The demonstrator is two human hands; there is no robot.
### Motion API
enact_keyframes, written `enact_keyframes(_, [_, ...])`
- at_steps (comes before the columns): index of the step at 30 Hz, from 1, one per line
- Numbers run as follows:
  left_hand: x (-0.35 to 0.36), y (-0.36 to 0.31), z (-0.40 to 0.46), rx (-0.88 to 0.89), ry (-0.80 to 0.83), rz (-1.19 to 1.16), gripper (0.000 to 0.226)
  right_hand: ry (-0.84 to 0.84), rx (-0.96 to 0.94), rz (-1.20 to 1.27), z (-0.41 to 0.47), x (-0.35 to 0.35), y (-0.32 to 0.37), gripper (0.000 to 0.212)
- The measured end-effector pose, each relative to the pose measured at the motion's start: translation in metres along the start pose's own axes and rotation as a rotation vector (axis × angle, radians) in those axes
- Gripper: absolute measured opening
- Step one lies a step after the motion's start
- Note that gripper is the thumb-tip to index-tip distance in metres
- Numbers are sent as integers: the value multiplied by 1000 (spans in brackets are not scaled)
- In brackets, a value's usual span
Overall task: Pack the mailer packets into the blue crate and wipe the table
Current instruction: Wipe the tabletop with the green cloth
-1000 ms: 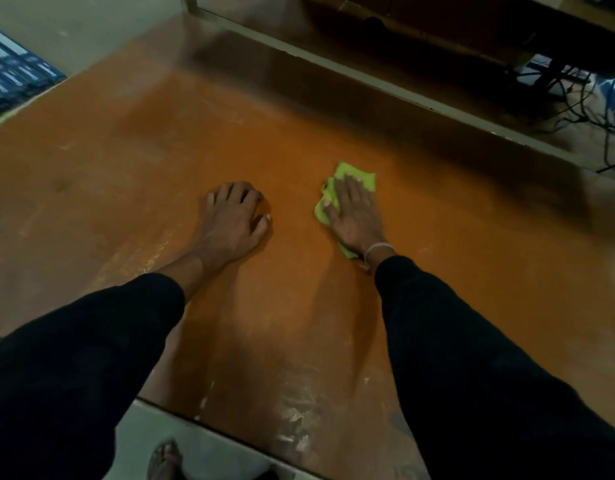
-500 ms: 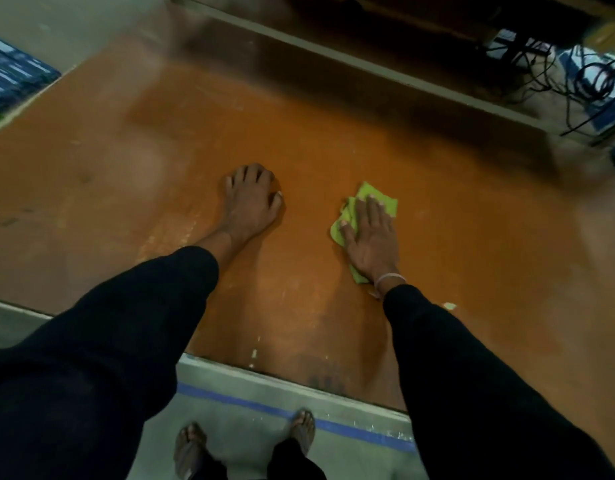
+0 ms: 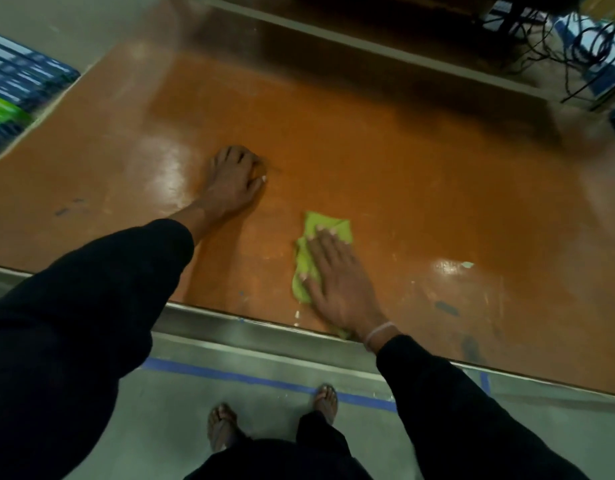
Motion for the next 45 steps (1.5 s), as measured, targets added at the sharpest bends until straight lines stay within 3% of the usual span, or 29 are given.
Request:
enact_keyframes(2, [-7, 11, -4, -20, -9, -1, 46, 28, -191, -1, -13, -6, 12, 65])
enact_keyframes(3, [-10, 16, -7, -24, -15, -1, 45, 27, -170, -6, -15, -4, 9, 65])
enact_keyframes(6, [-15, 31, -15, -24, -12, 15, 47, 14, 197, -4, -10, 2, -2, 66])
enact_keyframes(8, [-17, 39, -19, -28, -10, 13, 51, 13, 318, 1, -8, 2, 13, 67])
enact_keyframes(14, [-18, 40, -19, -40, -31, 10, 55, 38, -248, 5, -11, -9, 61, 66])
enact_keyframes(16, [-18, 41, -20, -33, -44, 7, 53, 16, -153, -13, 3, -2, 44, 66])
enact_keyframes(20, [-17, 39, -21, -30, -56, 10, 51, -14, 323, -13, 39, 8, 19, 66])
enact_keyframes(22, [-19, 36, -22, -30, -56, -2, 51, -24, 242, -5, 50, 8, 37, 66])
enact_keyframes(25, [-21, 36, -22, -24, -81, -18, 48, -10, -136, -3, 52, 3, 57, 64])
enact_keyframes(26, [-21, 37, -22, -22, -91, -25, 46, 3, -172, -6, 57, 4, 50, 64])
enact_keyframes(32, [-17, 39, -21, -16, -111, -21, 38, 59, 309, 31, 123, 13, 5, 70])
enact_keyframes(38, [-21, 53, -11, 54, -52, -23, 45, 33, -107, 30, 145, 11, 2, 66])
enact_keyframes(43, [-40, 83, 0, 5, -71, 56, 49, 103, 317, 41, 199, 20, -36, 73])
enact_keyframes(45, [-46, 94, 5, -29, -81, 72, 45, 107, 215, 32, 211, 19, -25, 73])
Point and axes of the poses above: each hand's wrist, its own z-axis towards the middle knuckle, its own x-axis out of the palm, y = z × x, the point moved 1 cm from there along z, towards the middle knuckle, and after that the axes turned 8 degrees about -z, right-handed, at the moved point
